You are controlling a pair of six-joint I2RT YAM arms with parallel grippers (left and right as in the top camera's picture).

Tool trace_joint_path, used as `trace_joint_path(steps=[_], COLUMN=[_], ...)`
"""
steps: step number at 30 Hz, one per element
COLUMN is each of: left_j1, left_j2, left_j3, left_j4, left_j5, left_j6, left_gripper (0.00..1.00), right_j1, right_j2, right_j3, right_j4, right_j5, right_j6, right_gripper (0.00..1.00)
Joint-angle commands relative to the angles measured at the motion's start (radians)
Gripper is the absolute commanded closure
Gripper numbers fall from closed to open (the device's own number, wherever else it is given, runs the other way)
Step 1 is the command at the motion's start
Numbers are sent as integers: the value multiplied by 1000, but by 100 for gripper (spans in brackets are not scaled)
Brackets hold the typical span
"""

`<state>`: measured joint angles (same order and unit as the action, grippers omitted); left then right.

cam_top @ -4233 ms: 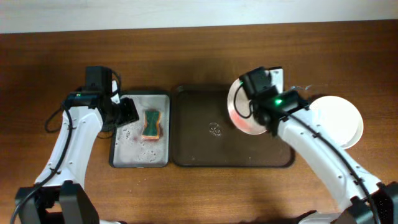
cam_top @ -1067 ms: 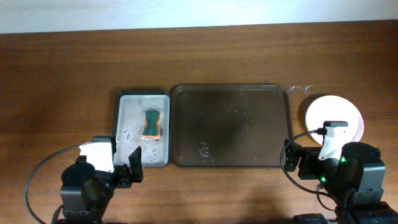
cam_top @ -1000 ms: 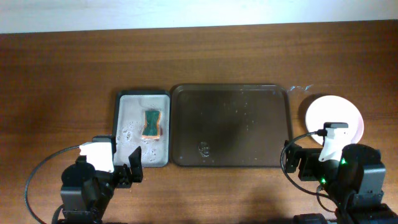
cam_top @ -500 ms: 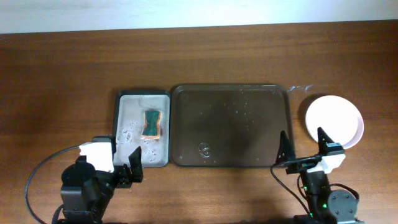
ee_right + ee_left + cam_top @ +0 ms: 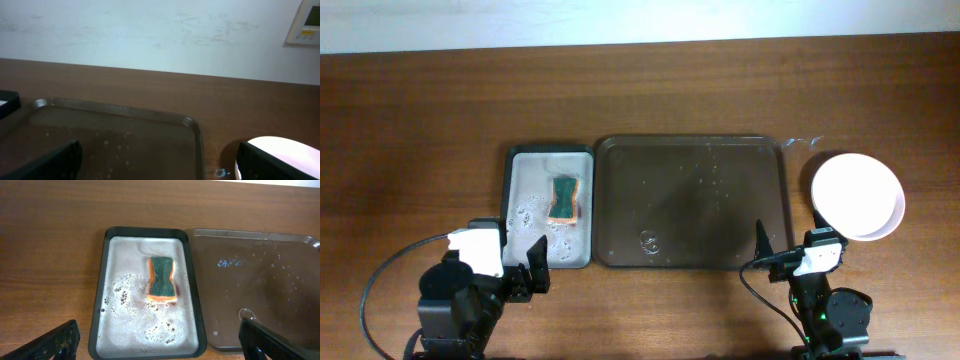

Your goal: Clean dirty plates on tray and stack at the side

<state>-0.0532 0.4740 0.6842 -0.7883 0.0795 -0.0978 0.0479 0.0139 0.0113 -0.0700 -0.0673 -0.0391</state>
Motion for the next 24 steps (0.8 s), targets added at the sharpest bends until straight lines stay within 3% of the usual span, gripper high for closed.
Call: trace_joint_path(steps=[1, 17, 21, 24], left_j1=[1, 2, 18, 49], left_j2=[-5, -34, -172, -329], left_j3=[-6, -13, -142, -340], left_j4=[2, -20, 45, 235], left_j5=[10, 10, 19, 28], left_j6=[-7, -6, -7, -7], left_gripper=[0, 0, 0, 0], right_j1=[11, 11, 11, 11], right_j2=[-11, -11, -11, -11], right_j3=[-6, -6, -6, -6], right_j4=[-5, -5, -5, -5], right_j5=[13, 13, 13, 13], right_j6=[-10, -10, -10, -10], right_gripper=[1, 1, 1, 1])
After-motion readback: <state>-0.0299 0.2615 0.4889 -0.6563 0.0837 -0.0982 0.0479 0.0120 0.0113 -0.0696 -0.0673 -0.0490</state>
